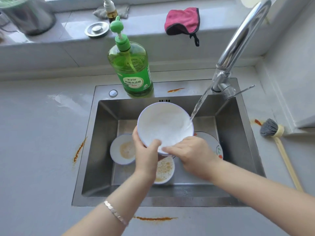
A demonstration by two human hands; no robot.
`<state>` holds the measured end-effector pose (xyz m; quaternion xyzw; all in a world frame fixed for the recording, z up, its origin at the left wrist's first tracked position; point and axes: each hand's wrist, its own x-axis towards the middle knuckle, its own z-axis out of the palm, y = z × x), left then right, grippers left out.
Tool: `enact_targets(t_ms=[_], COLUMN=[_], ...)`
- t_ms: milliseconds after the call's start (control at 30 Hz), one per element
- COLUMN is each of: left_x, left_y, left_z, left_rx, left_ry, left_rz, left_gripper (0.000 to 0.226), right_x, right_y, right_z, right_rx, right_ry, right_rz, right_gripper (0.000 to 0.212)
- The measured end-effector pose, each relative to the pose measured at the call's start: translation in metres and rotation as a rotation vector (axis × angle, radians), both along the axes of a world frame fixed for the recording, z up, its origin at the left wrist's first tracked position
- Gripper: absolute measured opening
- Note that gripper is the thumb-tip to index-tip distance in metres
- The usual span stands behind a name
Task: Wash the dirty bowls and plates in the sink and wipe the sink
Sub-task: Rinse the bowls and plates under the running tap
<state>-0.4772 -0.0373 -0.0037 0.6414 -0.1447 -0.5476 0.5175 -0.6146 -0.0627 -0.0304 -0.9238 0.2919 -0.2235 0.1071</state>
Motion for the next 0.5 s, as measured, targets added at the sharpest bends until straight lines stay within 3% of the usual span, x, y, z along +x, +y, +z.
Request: enact_targets(t_ms=[100,200,333,400,500], left_x=[0.006,0.03,0.045,0.045,0.044], left_y=[-0.001,-0.013,-0.031,-0.037,-0.043], left_z=[-0.008,-0.007,0.012,0.02,0.028], left_rx=[0.027,0.097,0.263,0.293,0.319], left_ry=[-0.073,-0.205,-0.173,-0.168,-0.181], left_rz=[0.066,-0.161,-0.551,-0.729,-0.878], left_gripper=[0.052,0.052,0.053,0.053,0.052], right_x=[0.008,-0.011,-0.025,-0.016,-0.006], right_y=[0.012,-0.015,-0.074,-0.093,-0.104], right_z=[-0.009,-0.016,-0.009,-0.006,-0.003], right_rx=[0.084,0.032,-0.174,-0.305,-0.389], right_ry=[-0.035,0.16,0.496,0.555,0.555], right_rz=[0.047,0.238,0.472,0.576,0.607], right_gripper=[0.045,0.032,0.037,0.034,0.046])
